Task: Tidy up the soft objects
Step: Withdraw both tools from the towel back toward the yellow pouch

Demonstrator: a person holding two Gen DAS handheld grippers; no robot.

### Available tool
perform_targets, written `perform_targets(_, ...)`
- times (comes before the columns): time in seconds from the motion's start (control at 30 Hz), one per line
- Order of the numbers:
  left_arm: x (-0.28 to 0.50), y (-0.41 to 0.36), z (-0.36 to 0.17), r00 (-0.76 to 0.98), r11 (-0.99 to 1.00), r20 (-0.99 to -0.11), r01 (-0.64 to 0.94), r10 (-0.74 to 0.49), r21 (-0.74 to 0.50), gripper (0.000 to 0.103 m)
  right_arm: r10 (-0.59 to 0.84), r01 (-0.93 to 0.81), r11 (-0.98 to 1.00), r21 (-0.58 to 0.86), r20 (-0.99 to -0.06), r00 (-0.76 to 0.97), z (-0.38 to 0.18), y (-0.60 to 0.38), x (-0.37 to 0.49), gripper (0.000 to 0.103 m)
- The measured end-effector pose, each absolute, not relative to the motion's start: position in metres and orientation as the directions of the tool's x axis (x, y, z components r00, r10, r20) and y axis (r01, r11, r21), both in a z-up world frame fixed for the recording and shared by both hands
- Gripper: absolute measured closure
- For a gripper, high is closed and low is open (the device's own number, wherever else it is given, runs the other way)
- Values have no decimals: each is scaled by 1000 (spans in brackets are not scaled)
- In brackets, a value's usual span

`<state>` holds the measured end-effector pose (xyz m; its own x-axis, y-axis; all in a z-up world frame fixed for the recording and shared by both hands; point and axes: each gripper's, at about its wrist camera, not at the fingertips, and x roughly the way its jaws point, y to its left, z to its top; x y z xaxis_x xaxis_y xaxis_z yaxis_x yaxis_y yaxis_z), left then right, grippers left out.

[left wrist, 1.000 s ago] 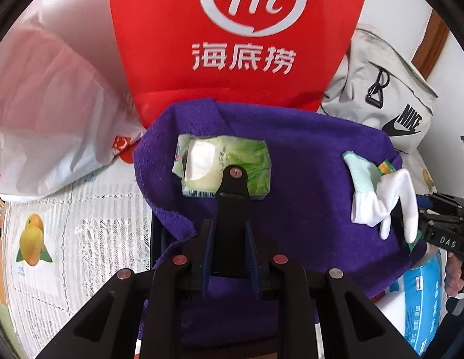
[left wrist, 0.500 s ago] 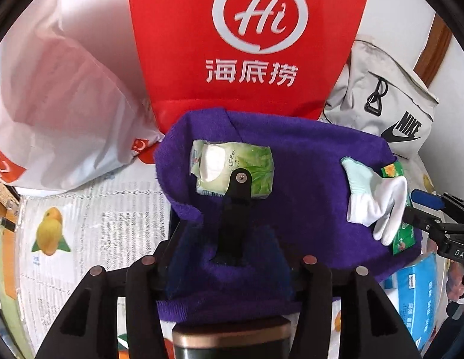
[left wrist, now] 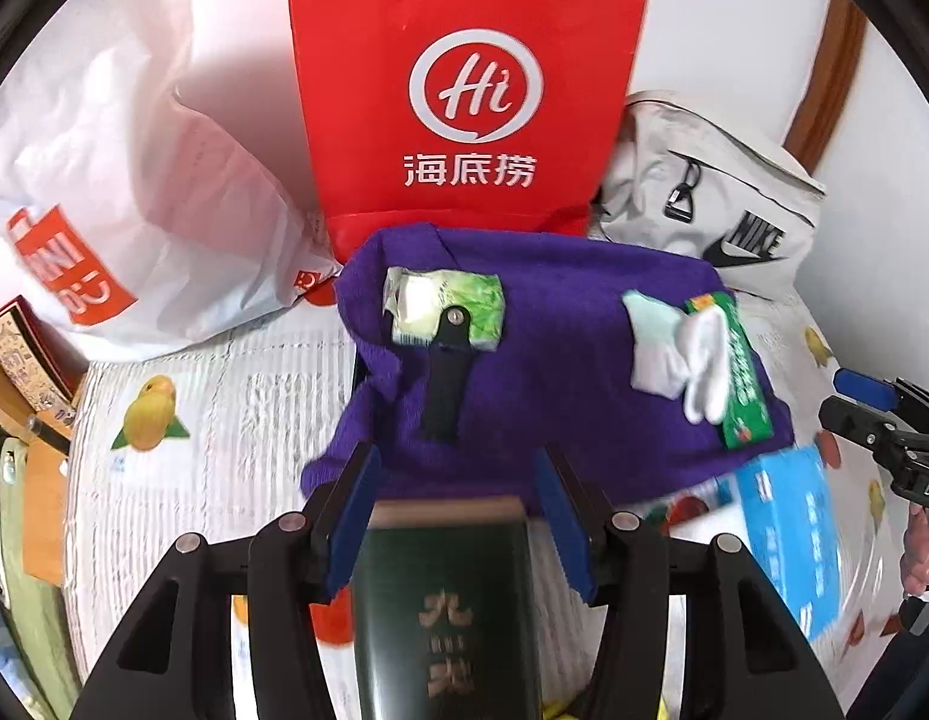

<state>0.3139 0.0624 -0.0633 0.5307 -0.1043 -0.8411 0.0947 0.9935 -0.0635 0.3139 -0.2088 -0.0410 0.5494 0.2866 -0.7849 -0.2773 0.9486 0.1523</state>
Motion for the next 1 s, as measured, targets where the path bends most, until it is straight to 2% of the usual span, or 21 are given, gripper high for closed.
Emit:
perform_targets(0.13, 288, 60, -57, 539, 993, -837, 104, -96, -47, 47, 309, -306, 939, 156, -770, 557, -38, -201, 281, 38)
perform_targets(0.43, 225, 57, -65, 523, 991, -845, 126, -110, -51, 46, 316, -371, 922, 115, -778, 543, -53, -182, 217, 38)
perform_targets(0.83, 175, 54, -115, 429, 989, -892, 95, -144, -114, 44, 360, -373, 911, 174, -776, 517, -67, -183, 160, 38)
perform_targets(1.0, 167, 50, -123, 420, 990, -898, 91, -134, -105, 43, 439, -436, 870, 230, -765, 472, -76, -169, 140, 38)
